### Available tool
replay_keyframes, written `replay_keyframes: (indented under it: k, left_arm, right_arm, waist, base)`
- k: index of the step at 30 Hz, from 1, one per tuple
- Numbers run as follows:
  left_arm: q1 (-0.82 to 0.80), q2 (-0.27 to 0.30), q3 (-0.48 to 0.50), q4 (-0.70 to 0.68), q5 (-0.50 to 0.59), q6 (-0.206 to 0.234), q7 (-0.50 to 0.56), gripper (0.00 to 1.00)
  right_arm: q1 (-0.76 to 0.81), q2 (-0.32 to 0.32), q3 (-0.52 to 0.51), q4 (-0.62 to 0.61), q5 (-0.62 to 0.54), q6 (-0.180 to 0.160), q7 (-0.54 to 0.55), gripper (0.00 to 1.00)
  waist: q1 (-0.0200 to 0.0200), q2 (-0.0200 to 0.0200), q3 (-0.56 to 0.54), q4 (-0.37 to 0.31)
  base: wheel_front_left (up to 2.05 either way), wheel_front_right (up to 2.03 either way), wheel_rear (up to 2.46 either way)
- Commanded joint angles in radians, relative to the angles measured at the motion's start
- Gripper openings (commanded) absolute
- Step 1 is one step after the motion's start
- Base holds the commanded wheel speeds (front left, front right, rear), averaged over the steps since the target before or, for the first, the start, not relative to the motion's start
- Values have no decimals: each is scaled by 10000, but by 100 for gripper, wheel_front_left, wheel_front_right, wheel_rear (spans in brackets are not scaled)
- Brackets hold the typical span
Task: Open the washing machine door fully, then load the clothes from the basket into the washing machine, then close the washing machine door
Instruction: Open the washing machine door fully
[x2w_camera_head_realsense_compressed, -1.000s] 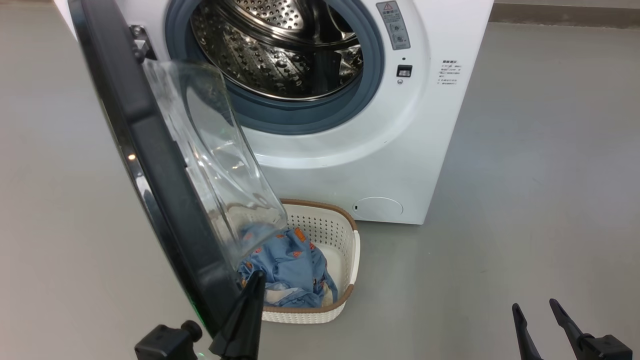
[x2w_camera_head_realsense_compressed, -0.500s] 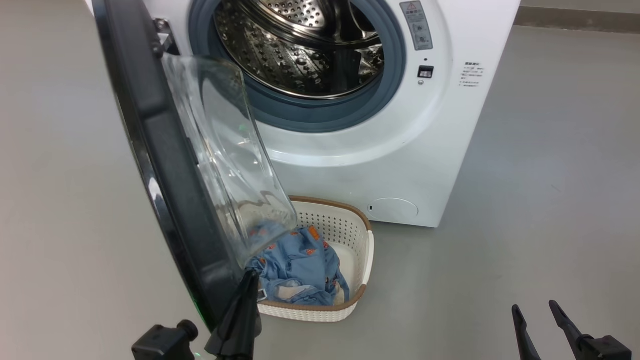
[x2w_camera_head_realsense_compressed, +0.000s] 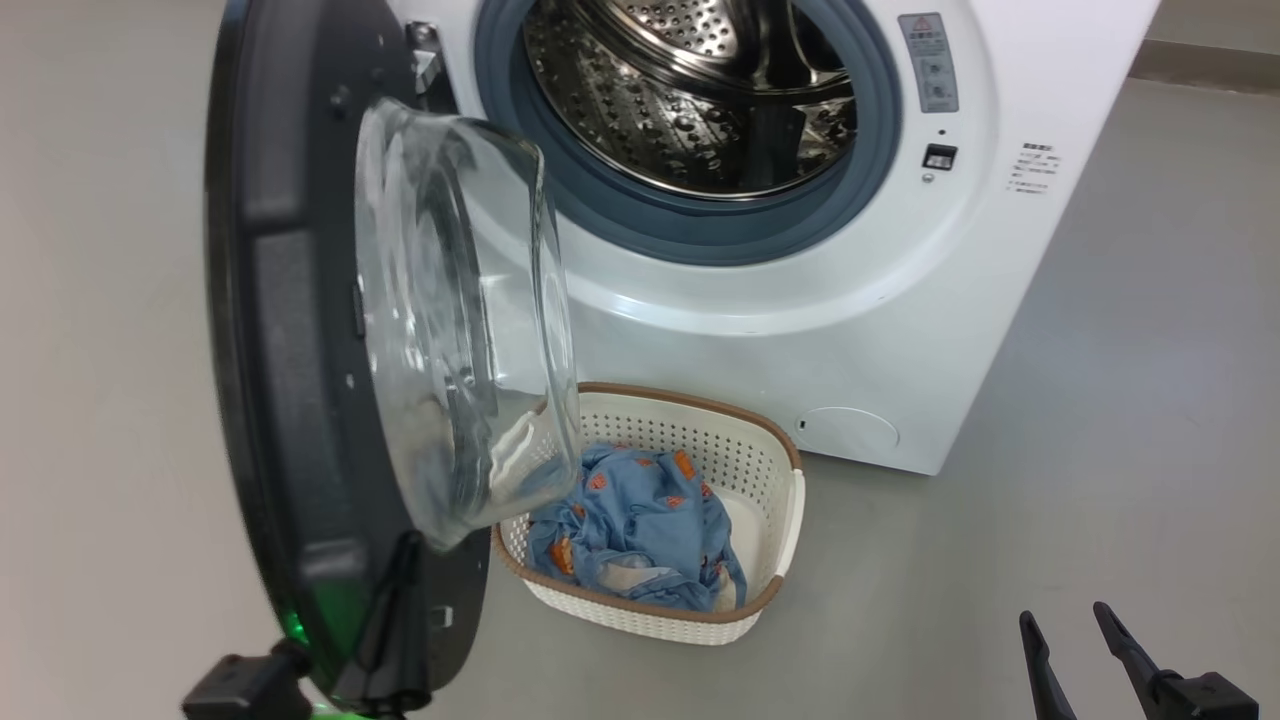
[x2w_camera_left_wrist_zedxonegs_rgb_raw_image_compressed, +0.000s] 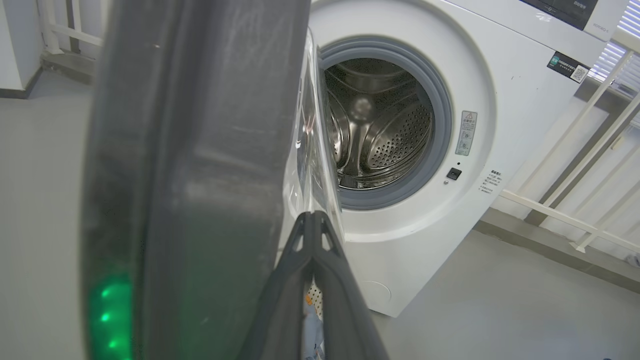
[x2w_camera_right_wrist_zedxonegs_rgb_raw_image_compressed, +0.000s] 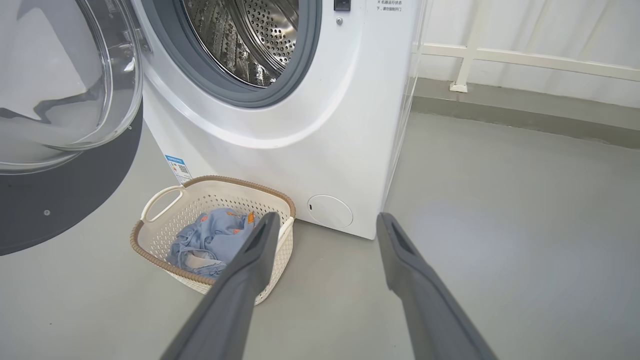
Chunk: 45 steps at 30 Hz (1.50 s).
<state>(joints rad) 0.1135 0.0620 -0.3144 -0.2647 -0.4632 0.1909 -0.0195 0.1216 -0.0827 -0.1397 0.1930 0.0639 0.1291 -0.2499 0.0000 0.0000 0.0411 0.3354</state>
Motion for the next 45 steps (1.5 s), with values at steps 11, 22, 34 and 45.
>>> replay_keyframes:
  k: [11,22,34,45]
  left_arm:
    - [-1169,104,1857,1156,-548,470,-922,0]
    - [-2774,540,3394,3690,-1018,523,-1930,0]
    - [-4048,761,4469,5616,-1010,424,-2388,0]
    - [-5456,1290,5445,8106,-260,-39,-2420,0]
  right_arm:
    - [-114,-76,277,-177,105,16,-118,100]
    - [-241,-162,444,-115,160,16,-118,100]
    - [-154,-131,451,-25,169,16,-118,100]
    - [-148,-178,633,78,189,16,-118,100]
  waist:
    - [0,0,128,516]
    - [0,0,225,345]
    - [0,0,134,207]
    - [0,0,-50,-11]
  base:
    - [0,0,0]
    - [0,0,0]
    - [0,0,0]
    - [0,0,0]
